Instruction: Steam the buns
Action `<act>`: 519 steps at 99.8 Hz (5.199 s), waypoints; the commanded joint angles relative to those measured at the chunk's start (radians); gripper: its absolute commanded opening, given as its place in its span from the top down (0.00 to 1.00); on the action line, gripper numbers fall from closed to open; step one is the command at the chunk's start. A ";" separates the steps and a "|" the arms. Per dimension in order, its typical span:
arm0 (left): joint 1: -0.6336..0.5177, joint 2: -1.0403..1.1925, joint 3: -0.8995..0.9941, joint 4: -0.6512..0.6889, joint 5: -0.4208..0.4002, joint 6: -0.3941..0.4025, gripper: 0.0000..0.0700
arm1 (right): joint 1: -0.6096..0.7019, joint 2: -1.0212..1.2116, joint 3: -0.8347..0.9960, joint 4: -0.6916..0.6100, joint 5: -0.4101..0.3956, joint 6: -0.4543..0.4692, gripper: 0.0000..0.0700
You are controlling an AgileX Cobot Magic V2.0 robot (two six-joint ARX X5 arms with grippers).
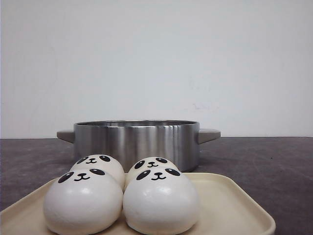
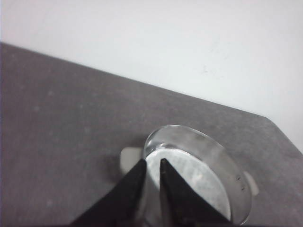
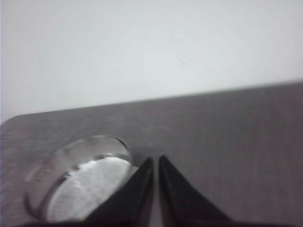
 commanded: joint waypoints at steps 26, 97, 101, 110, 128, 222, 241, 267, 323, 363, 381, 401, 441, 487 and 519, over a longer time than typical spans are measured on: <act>-0.013 0.008 0.066 0.031 0.053 0.029 0.23 | 0.003 0.102 0.125 0.067 -0.218 0.030 0.26; -0.089 0.026 0.066 -0.058 0.045 0.129 0.26 | 0.629 0.814 0.447 -0.292 0.205 0.110 0.25; -0.096 0.026 0.066 -0.065 0.044 0.127 0.26 | 0.660 0.859 0.447 -0.304 0.203 0.138 0.25; -0.108 0.026 0.066 -0.079 0.043 0.125 0.26 | 0.721 0.962 0.447 -0.305 0.182 0.180 0.25; -0.129 0.026 0.066 -0.099 0.043 0.125 0.26 | 0.785 1.141 0.447 -0.286 0.186 0.203 0.25; -0.248 0.026 0.066 -0.102 0.025 0.125 0.27 | 0.797 1.497 0.447 -0.086 0.214 0.317 1.00; -0.267 0.026 0.066 -0.102 0.004 0.125 0.27 | 0.805 1.468 0.449 -0.099 0.210 0.315 1.00; -0.274 0.026 0.066 -0.101 -0.009 0.125 0.27 | 0.893 1.196 0.530 -0.132 0.269 0.281 1.00; -0.279 0.026 0.066 -0.100 -0.009 0.125 0.27 | 0.593 1.441 0.892 -0.079 0.337 0.090 1.00; -0.279 0.026 0.066 -0.118 -0.008 0.125 0.27 | 0.550 1.729 0.892 0.014 0.340 0.090 1.00; -0.279 0.026 0.066 -0.158 -0.008 0.125 0.27 | 0.536 1.761 0.892 0.044 0.341 0.090 0.46; -0.279 0.026 0.066 -0.190 -0.008 0.125 0.27 | 0.526 1.762 0.892 0.034 0.343 0.101 0.38; -0.279 0.027 0.066 -0.215 -0.008 0.125 0.28 | 0.521 1.735 0.990 -0.106 0.340 0.090 0.39; -0.365 0.339 0.066 -0.244 0.029 -0.008 0.38 | 0.650 1.242 1.067 -0.285 0.344 -0.002 0.99; -0.581 0.708 0.066 -0.136 0.005 -0.101 0.20 | 0.836 0.935 1.067 -0.325 0.478 0.016 0.99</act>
